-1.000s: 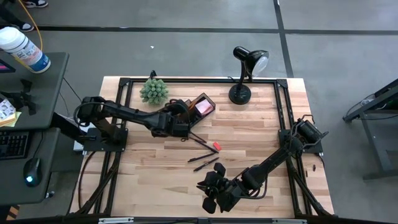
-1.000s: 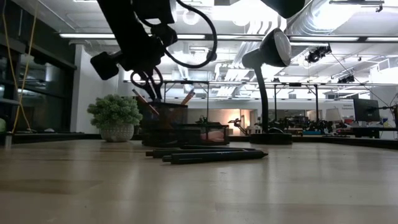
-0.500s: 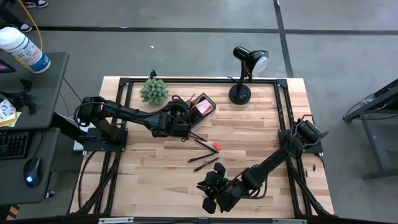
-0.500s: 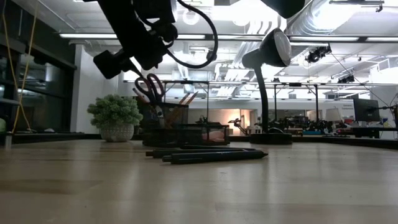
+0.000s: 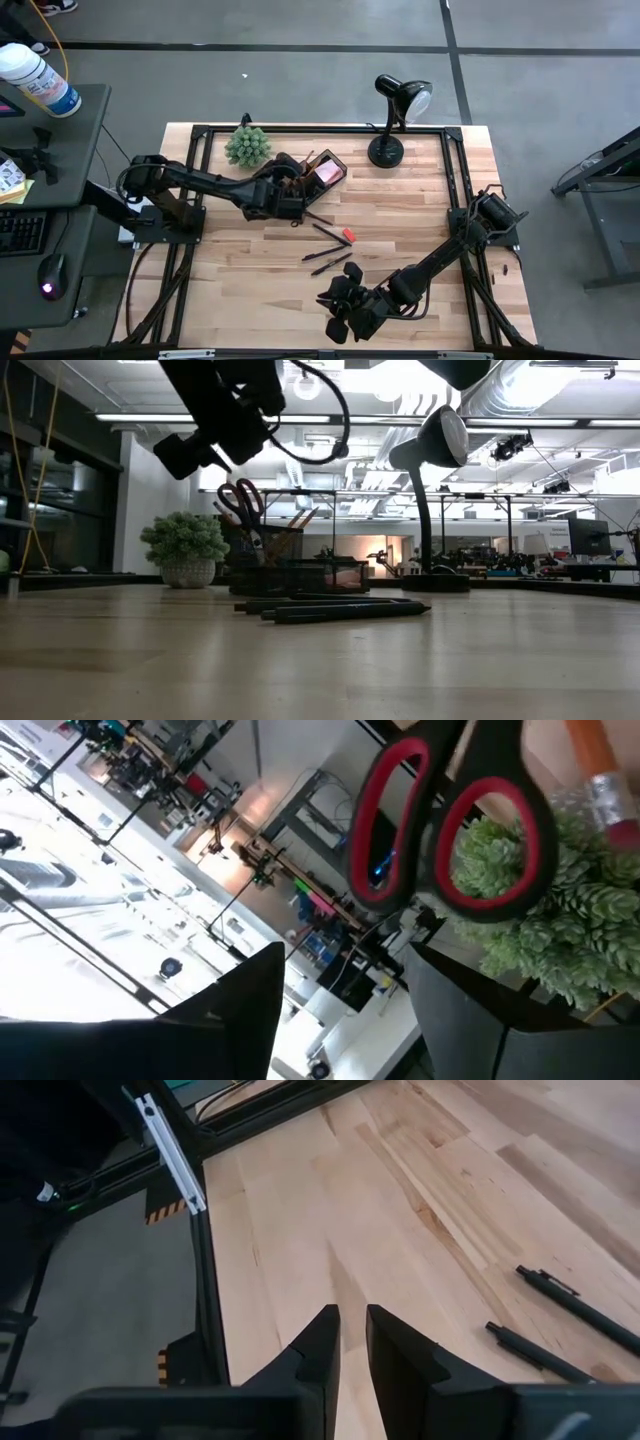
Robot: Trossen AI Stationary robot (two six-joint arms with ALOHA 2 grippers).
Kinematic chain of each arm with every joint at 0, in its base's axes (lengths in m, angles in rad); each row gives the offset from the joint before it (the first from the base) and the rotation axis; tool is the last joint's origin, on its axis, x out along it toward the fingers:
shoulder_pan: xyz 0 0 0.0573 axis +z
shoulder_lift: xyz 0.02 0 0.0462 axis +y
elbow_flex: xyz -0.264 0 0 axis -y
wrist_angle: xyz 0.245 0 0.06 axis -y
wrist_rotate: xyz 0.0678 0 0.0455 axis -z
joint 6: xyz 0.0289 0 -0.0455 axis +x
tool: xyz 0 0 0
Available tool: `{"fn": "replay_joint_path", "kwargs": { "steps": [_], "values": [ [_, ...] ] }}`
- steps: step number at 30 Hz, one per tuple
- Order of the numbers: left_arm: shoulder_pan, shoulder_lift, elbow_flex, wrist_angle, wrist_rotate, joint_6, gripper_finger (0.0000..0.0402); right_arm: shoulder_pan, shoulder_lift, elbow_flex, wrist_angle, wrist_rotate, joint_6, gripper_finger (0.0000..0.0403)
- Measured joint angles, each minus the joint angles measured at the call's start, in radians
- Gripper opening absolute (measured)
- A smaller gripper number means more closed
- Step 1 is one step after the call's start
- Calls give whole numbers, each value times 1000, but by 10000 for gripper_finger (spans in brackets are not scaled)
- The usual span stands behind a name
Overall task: Pick and place office supplies into organizer
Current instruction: Put the orange eraser into the black desk organizer
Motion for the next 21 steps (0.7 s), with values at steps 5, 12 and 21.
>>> {"fn": "replay_joint_path", "kwargs": {
  "steps": [5, 12, 21],
  "values": [
    [0, -8, 107, -42, 24, -55, 191, 0, 0, 0, -11, -27, 8, 48],
    [0, -18, 359, -97, 221, -108, 186, 0, 0, 0, -52, -39, 8, 44],
    [-19, -53, 604, -268, 512, -491, 177, 1, 0, 0, -92, -107, 42, 35]
  ]
}}
